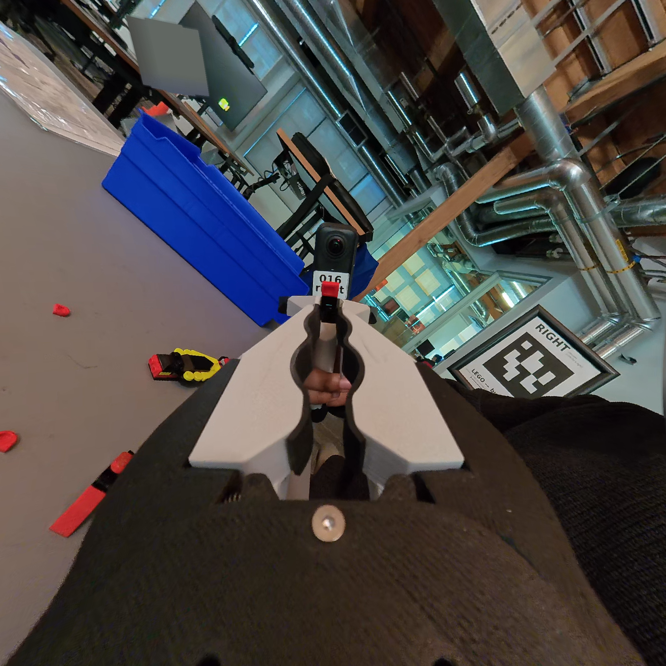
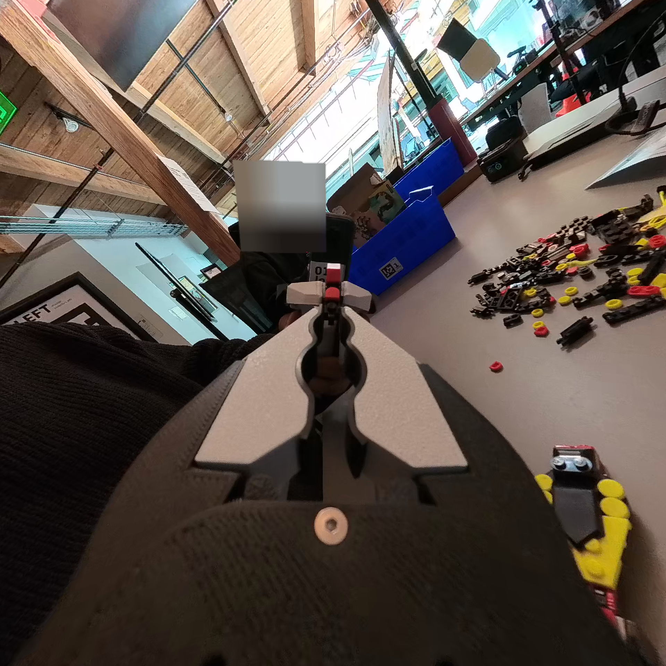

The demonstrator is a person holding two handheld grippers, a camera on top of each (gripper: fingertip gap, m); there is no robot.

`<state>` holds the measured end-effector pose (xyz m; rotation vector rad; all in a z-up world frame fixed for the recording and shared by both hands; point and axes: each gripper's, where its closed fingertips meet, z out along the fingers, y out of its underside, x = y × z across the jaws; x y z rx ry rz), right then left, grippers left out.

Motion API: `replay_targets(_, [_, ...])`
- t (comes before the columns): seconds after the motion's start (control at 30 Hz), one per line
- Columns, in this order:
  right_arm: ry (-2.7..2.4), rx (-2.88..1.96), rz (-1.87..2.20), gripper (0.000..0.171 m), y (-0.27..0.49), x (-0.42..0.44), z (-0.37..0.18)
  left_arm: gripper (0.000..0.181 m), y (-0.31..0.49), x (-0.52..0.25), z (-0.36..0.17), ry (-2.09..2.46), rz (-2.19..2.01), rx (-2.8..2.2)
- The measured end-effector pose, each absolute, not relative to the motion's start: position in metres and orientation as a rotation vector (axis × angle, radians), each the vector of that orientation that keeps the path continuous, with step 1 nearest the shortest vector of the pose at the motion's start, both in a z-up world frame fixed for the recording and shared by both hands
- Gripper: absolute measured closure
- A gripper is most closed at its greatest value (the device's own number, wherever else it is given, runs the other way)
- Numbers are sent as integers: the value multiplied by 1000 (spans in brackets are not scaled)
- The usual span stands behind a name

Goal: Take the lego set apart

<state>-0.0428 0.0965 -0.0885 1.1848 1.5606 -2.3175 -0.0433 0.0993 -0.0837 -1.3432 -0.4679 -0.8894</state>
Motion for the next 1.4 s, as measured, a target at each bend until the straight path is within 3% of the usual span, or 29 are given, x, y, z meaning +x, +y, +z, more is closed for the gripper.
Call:
replay_targets(0.57, [1583,1221,-2389,153,106,-46,-82,178,98,-43,-85,-441,-862,-1375])
replay_targets(0.83, [1607,1173,-2354,157,96,-42,-84,178,98,-38,-82,-405,-832,-1391])
replay_targets(0.9, [1596,1144,-2357,164,94,-39,-81,177,97,-37,-82,-399,-821,-1393])
replay_targets(1.4, [1538,1112,-2383,163,96,-36,-72,176,98,-28,-78,-370,-812,-1423])
